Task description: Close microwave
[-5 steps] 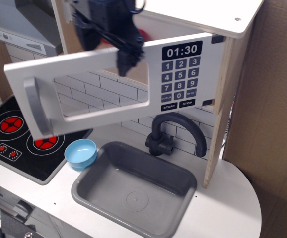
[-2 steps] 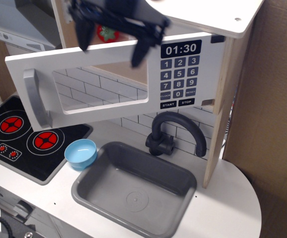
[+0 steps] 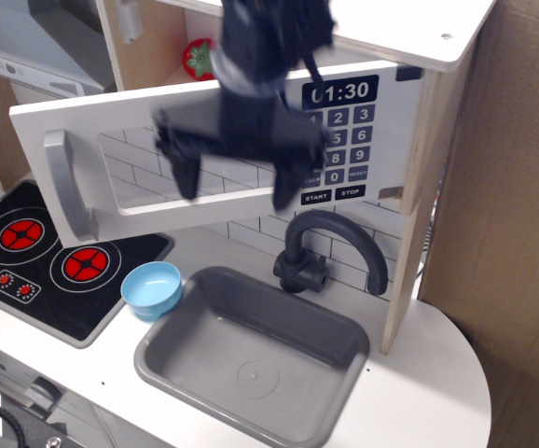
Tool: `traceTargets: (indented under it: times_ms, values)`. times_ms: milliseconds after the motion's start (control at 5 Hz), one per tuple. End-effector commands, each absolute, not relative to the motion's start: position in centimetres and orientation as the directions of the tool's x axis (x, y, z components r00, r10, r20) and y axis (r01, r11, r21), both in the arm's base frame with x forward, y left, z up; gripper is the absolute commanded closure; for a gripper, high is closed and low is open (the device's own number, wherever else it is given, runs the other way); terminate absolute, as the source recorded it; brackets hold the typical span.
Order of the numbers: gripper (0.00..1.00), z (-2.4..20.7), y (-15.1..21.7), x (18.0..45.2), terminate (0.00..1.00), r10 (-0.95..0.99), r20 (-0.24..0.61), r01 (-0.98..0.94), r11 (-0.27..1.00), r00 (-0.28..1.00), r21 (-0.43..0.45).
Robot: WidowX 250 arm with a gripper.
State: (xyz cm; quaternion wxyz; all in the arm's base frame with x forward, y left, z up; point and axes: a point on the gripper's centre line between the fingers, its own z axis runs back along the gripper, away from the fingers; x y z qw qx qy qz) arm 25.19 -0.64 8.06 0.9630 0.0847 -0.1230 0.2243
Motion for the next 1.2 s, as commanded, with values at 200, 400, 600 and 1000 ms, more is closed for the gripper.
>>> traceTargets:
  times_ms: [200, 400, 600, 1000]
  values:
    - [0.0, 7.4, 2.7, 30.3, 0.0, 0.278, 0.426, -0.338, 0.938, 0.861, 0.071]
    - [0.0, 7.5, 3.8, 31.5, 0.0, 0.252, 0.474, -0.317, 0.946, 0.844, 0.062]
    - [0.0, 7.3, 4.9, 32.7, 0.0, 0.221, 0.533, -0.294, 0.954, 0.817, 0.055]
    - [0.0, 6.8, 6.3, 34.5, 0.0, 0.171, 0.645, -0.262, 0.964, 0.745, 0.046]
